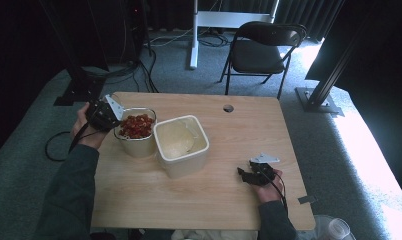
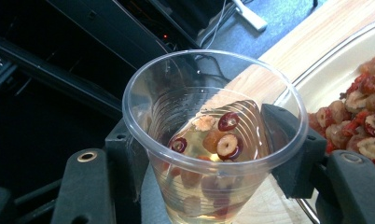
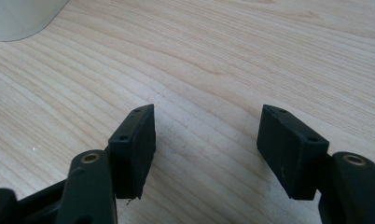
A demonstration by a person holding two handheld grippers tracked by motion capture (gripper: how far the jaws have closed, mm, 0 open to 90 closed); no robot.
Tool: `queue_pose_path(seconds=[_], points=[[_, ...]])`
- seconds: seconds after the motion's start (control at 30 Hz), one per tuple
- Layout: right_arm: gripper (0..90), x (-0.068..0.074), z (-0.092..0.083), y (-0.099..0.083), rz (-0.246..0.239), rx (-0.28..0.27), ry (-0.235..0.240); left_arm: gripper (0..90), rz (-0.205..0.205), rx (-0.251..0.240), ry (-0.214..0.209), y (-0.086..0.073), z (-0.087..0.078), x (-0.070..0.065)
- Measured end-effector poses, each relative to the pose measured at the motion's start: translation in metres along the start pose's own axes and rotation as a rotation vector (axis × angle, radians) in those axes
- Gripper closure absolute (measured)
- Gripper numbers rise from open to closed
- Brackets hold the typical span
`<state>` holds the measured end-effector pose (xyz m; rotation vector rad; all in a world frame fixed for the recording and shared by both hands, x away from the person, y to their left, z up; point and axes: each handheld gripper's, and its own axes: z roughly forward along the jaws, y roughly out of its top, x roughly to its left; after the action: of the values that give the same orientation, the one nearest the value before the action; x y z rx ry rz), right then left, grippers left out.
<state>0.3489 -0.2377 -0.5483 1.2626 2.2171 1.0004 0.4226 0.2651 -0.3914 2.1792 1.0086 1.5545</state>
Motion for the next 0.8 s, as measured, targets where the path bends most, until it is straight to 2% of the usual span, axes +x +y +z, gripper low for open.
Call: queue_pose_path(seconds=[0.27, 0.37, 0.8], points=[[36.5, 0.000, 0.000, 0.000, 0.000, 0.000, 0.000, 37.9, 0.061, 0.005, 0.003, 0.003, 0.000, -0.005], [36.5, 0.000, 0.000, 0.000, 0.000, 0.000, 0.000, 37.9, 0.070, 0.006, -0.013, 0.004, -0.001, -0.005], [36.5, 0.000, 0.000, 0.000, 0.000, 0.000, 0.000, 37.9, 0.187, 0.028, -0.020, 0.008, -0.001, -0.012]])
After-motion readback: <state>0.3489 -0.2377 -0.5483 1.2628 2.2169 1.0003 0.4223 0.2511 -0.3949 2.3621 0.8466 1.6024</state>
